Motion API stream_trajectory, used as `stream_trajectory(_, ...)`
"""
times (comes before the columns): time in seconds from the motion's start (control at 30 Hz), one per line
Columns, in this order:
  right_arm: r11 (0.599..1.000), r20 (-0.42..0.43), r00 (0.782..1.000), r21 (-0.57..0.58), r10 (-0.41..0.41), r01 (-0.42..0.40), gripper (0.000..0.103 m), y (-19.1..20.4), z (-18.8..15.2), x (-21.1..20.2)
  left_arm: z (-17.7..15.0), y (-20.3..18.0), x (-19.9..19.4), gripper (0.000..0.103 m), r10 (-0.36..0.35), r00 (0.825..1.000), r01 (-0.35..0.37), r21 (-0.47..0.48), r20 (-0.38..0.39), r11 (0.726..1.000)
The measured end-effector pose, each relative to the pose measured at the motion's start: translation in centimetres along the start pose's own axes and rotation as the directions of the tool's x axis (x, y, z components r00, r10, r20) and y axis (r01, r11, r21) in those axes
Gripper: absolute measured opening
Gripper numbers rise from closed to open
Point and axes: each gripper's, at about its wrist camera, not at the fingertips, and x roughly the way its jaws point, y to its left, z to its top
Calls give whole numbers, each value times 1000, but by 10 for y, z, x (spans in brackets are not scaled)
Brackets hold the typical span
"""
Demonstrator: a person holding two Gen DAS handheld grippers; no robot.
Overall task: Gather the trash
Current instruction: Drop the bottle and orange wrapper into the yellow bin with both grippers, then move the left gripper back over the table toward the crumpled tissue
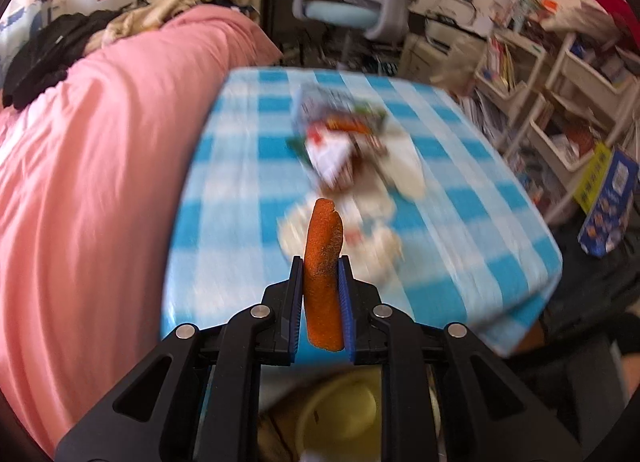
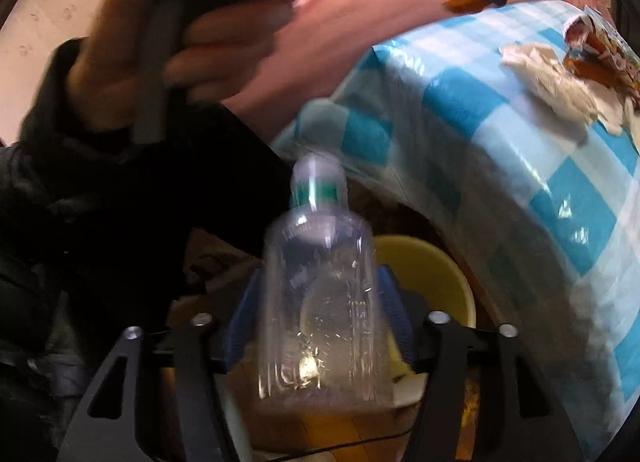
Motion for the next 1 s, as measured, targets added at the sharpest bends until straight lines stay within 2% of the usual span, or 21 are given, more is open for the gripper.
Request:
stream_trajectory(0.13,997,98,994,70,-43,36,70,-13,-6,-29,-44,-15,-1,15,-22,996,24,21,-86,1000)
stream_trajectory(0.2,990,184,979,124,-89,67,79,-23,-7,-51,-62,-23,-3,15,-29,993,34,42,-118,999)
stream_trajectory(0.3,962,332,928,260,-172,85,81,-43,-11,-82,-88,-39,-2,15,-55,981,72,89,-189,993)
stream_trajectory(0.37,943,382,901,325,-204,75,81,-53,-15,-93,-103,-48,-1,17,-67,968,99,124,-244,987)
stream_trajectory(0.4,936,396,892,344,-216,74,81,-57,-18,-99,-109,-53,0,21,-72,959,113,141,-272,984)
stream_trajectory(0.43,927,409,882,367,-234,76,81,-60,-21,-103,-116,-58,0,31,-65,955,117,164,-290,980)
stream_trajectory(0.53,915,410,871,391,-271,101,81,-64,-22,-112,-121,-65,-6,53,-35,963,90,196,-265,977)
stream_trajectory(0.67,911,406,861,388,-307,142,81,-59,-25,-108,-112,-54,-15,55,-31,980,61,148,-195,987)
stream_trajectory(0.83,906,429,846,402,-316,135,81,-57,-30,-110,-95,-36,-26,55,-60,993,64,36,-101,997)
stream_trajectory(1.0,905,441,835,401,-329,144,81,-52,-33,-114,-84,-25,-36,55,-74,997,74,-43,-6,996)
